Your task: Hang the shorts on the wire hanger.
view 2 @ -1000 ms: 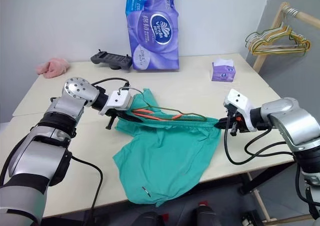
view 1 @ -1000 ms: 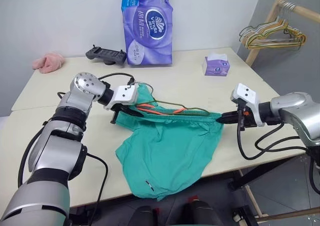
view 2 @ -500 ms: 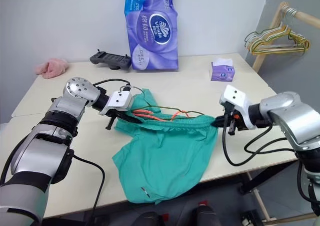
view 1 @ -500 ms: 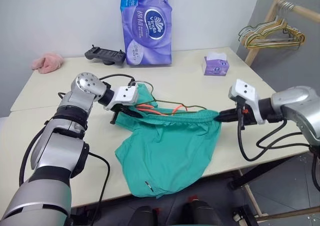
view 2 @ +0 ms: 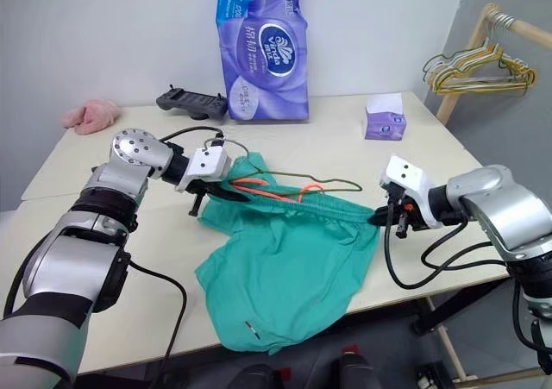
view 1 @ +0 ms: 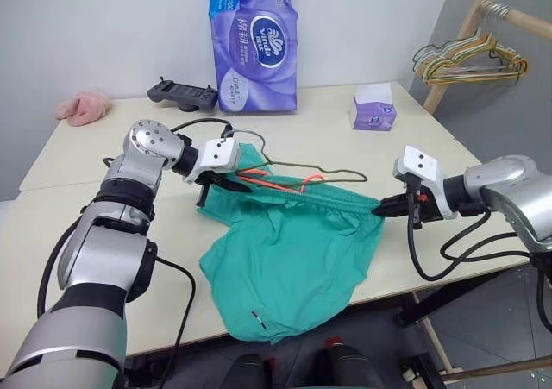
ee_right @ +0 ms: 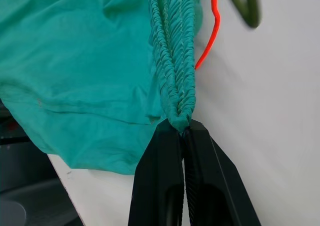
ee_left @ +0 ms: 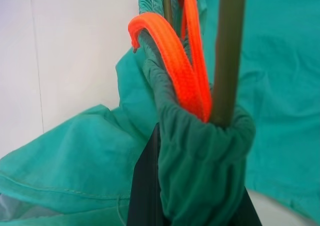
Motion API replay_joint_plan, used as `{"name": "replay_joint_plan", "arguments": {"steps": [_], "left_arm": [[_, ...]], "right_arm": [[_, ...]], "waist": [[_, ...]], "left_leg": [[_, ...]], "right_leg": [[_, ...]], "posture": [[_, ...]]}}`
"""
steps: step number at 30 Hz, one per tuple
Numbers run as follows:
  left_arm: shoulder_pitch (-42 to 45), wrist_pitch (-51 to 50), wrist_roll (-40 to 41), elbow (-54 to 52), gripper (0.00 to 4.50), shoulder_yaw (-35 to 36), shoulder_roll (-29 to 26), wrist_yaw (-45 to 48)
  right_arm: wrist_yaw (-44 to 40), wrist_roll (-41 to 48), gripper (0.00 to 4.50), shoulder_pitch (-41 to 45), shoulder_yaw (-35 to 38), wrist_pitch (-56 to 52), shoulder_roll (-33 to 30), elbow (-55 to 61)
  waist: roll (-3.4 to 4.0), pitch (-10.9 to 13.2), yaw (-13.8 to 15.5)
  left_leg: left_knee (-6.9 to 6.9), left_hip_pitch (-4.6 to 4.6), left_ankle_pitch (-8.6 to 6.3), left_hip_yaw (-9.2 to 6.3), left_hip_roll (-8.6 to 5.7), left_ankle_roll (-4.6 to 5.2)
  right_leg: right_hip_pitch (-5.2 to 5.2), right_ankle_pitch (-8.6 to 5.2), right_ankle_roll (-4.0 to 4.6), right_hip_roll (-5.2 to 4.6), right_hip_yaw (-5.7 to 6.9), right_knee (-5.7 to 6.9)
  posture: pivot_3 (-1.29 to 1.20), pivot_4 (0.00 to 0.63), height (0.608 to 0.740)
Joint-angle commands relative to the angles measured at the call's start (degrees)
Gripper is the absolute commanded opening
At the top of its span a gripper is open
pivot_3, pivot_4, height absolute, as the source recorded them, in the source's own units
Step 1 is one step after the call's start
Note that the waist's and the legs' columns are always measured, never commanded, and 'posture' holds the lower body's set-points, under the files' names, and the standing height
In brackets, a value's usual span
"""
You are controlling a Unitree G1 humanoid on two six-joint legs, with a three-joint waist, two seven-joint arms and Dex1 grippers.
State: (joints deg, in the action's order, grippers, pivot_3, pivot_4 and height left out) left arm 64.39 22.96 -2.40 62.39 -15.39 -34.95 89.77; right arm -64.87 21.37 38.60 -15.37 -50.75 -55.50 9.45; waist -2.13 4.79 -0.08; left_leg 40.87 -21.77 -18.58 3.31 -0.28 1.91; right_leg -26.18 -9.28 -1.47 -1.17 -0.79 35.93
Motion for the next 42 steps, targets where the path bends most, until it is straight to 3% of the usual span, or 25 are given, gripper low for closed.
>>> {"name": "replay_joint_plan", "arguments": {"steps": [1, 9, 25, 42], "left_arm": [[0.27, -0.76, 1.09, -1.79, 0.00, 0.70, -1.89, 2.61], [-1.18, 0.13, -0.54, -2.23, 0.00, -2.47, -3.91, 2.73], [-1.31, 3.43, -5.58, -0.05, 0.00, -2.59, -3.39, 0.57], [-0.07, 2.07, -3.89, 0.24, 0.00, -0.04, -2.52, -0.46]], "right_arm": [[0.27, -2.36, 0.02, 1.45, 0.90, 0.96, -0.82, -2.98], [0.02, -3.16, 0.02, 3.44, 0.85, 1.83, -0.61, -4.54], [-1.48, -1.05, 0.02, 8.99, 0.10, -2.70, -0.50, 5.18], [-4.05, -1.96, 0.02, 4.29, -0.11, -0.11, -3.91, 6.56]], "waist": [[0.00, 0.00, -0.01], [0.01, 0.00, -0.01], [0.02, 0.01, 0.05], [0.01, 0.00, 0.03]], "left_leg": [[0.00, 0.00, 0.00, 0.00, 0.00, 0.00], [0.00, 0.00, 0.00, -0.01, 0.00, 0.00], [0.00, -0.02, 0.00, -0.01, 0.01, 0.00], [0.00, -0.02, 0.00, 0.00, 0.00, 0.00]], "right_leg": [[0.00, 0.00, 0.00, 0.01, 0.00, 0.00], [0.00, 0.00, 0.00, 0.00, 0.00, 0.00], [-0.03, 0.00, 0.00, -0.01, 0.02, 0.00], [-0.02, 0.00, 0.00, -0.01, 0.02, 0.01]], "posture": [[0.01, 0.067, 0.740], [0.01, 0.065, 0.740], [0.00, 0.054, 0.740], [0.01, 0.037, 0.740]]}}
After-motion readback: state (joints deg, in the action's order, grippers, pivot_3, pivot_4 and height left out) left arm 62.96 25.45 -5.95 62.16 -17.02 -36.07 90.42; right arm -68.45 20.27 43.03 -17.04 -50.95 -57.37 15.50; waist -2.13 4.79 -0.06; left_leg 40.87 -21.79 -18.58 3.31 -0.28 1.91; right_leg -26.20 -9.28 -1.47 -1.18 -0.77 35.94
